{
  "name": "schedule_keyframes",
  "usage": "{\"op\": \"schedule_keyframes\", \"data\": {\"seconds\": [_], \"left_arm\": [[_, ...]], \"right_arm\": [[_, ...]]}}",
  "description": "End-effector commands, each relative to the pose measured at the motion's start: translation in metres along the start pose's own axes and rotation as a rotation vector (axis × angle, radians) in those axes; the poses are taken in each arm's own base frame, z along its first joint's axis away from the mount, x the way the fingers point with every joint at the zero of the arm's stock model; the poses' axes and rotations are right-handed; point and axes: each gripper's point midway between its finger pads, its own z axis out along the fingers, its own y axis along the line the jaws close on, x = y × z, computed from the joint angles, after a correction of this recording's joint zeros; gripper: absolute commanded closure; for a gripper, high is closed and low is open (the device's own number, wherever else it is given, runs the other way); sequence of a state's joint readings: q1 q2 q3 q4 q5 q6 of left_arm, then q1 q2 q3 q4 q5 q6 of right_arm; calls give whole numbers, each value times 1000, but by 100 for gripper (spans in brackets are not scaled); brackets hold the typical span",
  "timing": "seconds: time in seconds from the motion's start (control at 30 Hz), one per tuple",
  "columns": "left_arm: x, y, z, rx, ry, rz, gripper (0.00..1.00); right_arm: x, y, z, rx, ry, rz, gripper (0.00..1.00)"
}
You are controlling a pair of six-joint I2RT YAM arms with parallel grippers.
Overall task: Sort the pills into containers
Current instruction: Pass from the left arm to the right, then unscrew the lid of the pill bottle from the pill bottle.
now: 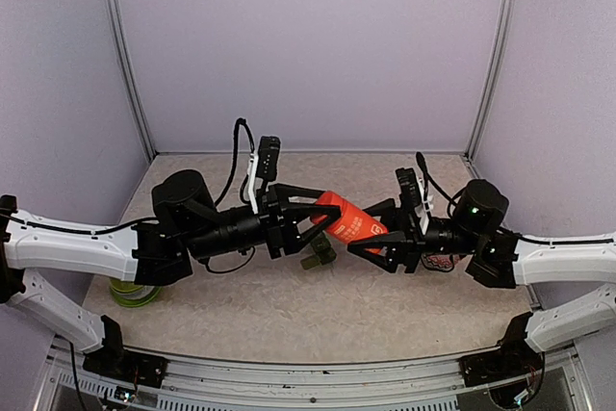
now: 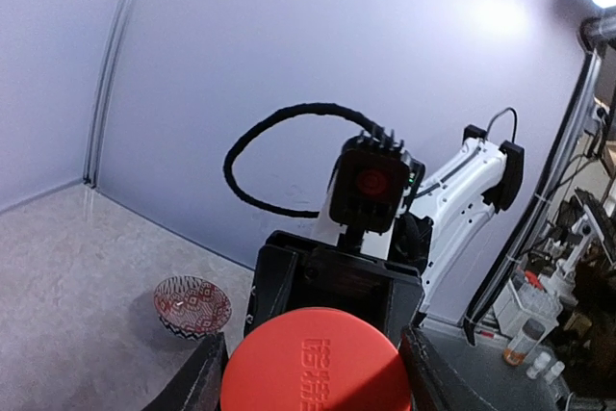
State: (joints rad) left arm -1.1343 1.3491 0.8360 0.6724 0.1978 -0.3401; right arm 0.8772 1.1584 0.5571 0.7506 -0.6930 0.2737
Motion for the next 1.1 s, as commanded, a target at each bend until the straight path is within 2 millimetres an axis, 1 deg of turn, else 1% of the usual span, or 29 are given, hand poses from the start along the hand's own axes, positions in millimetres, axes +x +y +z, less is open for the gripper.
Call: {"op": "schedule_keyframes", "data": {"seconds": [0.0, 0.07, 0.2, 0.27, 0.3, 0.33, 0.37, 0.5, 0.6, 0.73, 0.87, 1.07], "left_arm": [[-3, 29, -4, -165, -47, -154, 64], [-3, 24, -2, -154, -48, -159, 60], [-10, 15, 0, -126, -56, -103, 39], [-15, 12, -2, -117, -64, -57, 27], [-17, 11, -2, -113, -66, -38, 18], [-19, 10, -2, -108, -68, -20, 5], [-20, 8, -2, -101, -68, 2, 2], [-18, 2, 3, -59, -55, 27, 1], [-12, -3, 8, -20, -39, 28, 1], [-7, -14, 11, 47, -27, 34, 1], [-1, -21, 12, 84, -8, 50, 1], [4, -28, 8, 98, 2, 81, 2]], "right_arm": [[-7, -20, -13, 186, -2, -91, 85], [-8, -21, -14, 197, 3, -104, 85], [-6, -12, -11, 140, 24, -88, 86], [-4, -5, -8, 104, 33, -68, 87], [-3, -1, -6, 85, 37, -59, 87], [-2, 2, -5, 72, 36, -52, 87], [-2, 5, -3, 62, 33, -45, 87], [-6, 17, 4, 17, 11, -27, 87], [-8, 21, 11, -2, 8, -20, 87], [-6, 14, 19, 10, 24, 3, 87], [-7, 10, 21, 26, 13, 18, 87], [-1, -17, 16, 188, 26, 36, 89]]}}
